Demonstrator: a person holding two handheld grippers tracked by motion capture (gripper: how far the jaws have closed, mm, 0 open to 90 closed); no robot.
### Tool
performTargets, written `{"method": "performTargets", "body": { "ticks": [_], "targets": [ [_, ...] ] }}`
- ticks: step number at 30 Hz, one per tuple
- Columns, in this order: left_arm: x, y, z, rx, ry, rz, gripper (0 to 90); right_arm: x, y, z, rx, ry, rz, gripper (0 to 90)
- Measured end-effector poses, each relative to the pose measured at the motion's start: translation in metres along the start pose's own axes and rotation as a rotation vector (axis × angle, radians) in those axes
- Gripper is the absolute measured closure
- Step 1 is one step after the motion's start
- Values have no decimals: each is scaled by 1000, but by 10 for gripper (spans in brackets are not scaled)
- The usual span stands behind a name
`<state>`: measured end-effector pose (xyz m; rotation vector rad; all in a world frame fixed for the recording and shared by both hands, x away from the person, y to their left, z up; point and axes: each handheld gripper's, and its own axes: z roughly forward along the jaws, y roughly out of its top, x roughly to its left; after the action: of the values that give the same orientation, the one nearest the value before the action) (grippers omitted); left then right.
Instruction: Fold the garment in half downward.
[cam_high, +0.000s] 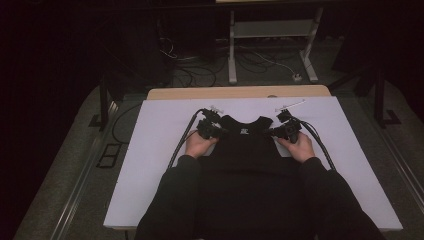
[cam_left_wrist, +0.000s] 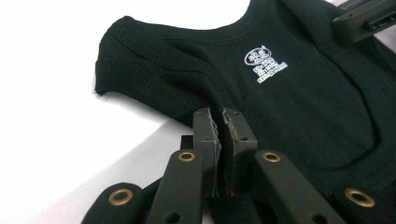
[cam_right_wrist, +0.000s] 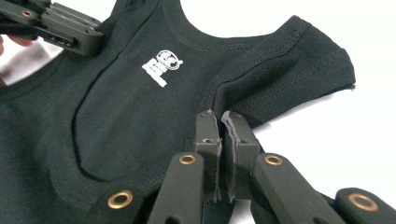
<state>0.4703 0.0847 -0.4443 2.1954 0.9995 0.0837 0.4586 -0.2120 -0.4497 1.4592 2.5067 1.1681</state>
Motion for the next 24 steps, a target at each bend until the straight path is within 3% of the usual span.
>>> {"method": "performTargets", "body": {
  "ticks": [8, 12, 24],
  "targets": [
    [4, -2, -4, -34, -28, -71, 849, -3, -1, -5, -13, 29, 34, 839],
    [5, 0, -10, -46, -41, -85, 850, -2, 1, -10, -22, 31, 28, 841],
    [0, 6, -32, -56, -44, -56, 850, 9, 6, -26, -60, 52, 7, 841]
  ]
}}
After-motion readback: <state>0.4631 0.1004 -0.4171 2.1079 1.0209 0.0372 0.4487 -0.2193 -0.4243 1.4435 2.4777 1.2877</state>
